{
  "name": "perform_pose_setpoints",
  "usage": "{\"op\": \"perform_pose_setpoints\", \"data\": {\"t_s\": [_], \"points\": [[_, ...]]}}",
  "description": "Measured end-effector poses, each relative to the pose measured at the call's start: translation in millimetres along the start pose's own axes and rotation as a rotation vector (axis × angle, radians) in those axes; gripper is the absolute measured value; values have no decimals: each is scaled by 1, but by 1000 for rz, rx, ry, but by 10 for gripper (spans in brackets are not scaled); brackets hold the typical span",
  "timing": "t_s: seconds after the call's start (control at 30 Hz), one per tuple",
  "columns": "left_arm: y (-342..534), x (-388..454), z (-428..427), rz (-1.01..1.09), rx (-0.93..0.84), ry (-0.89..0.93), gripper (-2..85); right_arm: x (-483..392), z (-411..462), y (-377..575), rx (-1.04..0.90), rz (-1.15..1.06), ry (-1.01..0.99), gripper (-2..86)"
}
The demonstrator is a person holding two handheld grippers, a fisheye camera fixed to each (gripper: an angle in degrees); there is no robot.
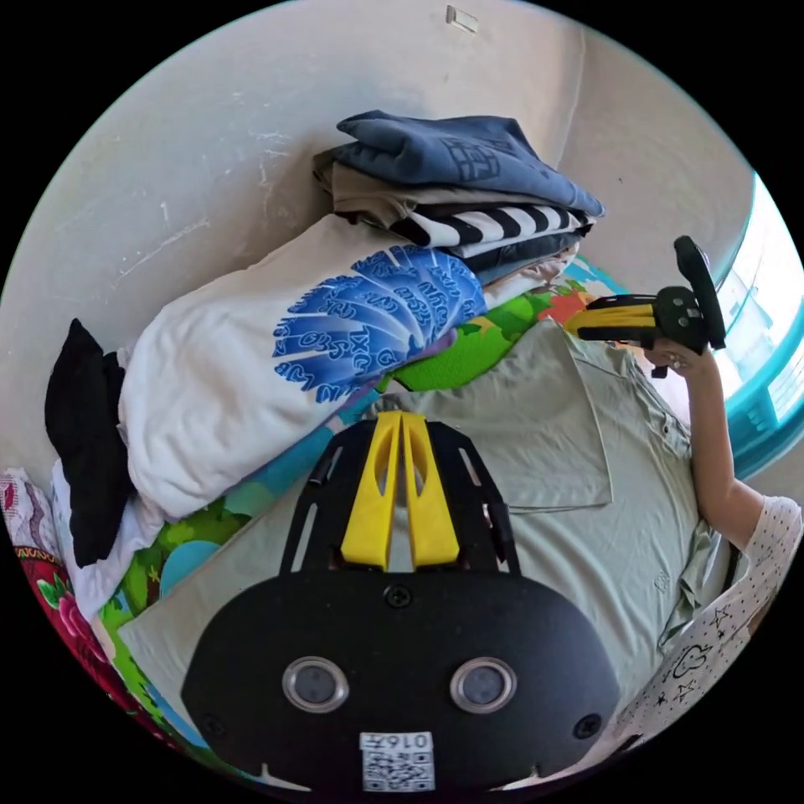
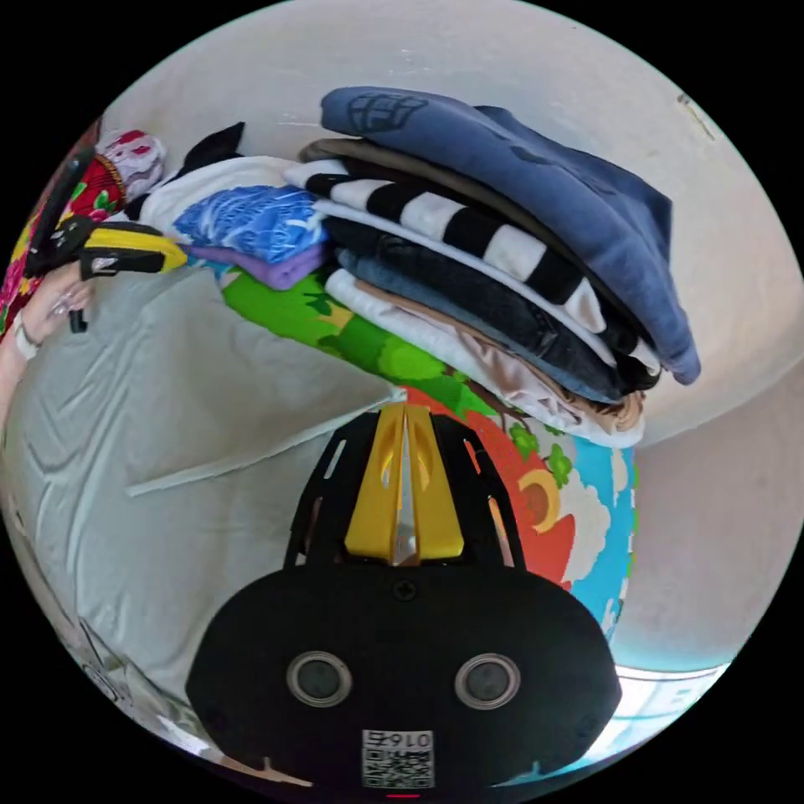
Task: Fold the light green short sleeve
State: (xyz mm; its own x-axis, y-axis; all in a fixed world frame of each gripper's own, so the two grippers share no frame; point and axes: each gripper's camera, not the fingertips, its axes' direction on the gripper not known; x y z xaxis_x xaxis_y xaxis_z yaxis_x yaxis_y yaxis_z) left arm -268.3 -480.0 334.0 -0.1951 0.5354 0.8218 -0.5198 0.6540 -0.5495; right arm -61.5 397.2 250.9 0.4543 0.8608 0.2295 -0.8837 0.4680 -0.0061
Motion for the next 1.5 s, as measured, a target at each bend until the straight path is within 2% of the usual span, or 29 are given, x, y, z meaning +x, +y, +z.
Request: {"op": "perform_pose_setpoints", "data": {"t_s": [0.1,0.27,0.57,0.63,0.77,0.93,1.07,1.23,1.37,1.5], "points": [[-8,6,18,-33,-40,-79,-10,-5,19,-7,-52,-10,-16,-4],[-20,11,31,-65,-4,-129,-10,7,39,-13,-52,84,119,-5],[-34,13,16,-43,-37,-242,-10,43,56,-15,-64,211,140,-4],[-32,12,9,-46,-37,-241,-10,49,59,-15,-75,226,170,-4],[-37,30,-7,31,45,-116,-10,58,55,-19,-86,228,283,-4],[-63,45,19,17,-69,-187,-10,54,45,-28,-48,109,66,-4],[-77,45,18,-37,-18,-201,-10,54,61,-34,-102,49,99,-4],[-87,48,4,-16,-26,-212,-10,81,62,-36,-87,97,29,-5],[-75,36,-28,18,-39,-246,-10,102,60,-37,-78,124,-10,-5],[-50,5,-57,-51,-48,-241,-10,111,57,-40,-78,122,-3,-5]]}}
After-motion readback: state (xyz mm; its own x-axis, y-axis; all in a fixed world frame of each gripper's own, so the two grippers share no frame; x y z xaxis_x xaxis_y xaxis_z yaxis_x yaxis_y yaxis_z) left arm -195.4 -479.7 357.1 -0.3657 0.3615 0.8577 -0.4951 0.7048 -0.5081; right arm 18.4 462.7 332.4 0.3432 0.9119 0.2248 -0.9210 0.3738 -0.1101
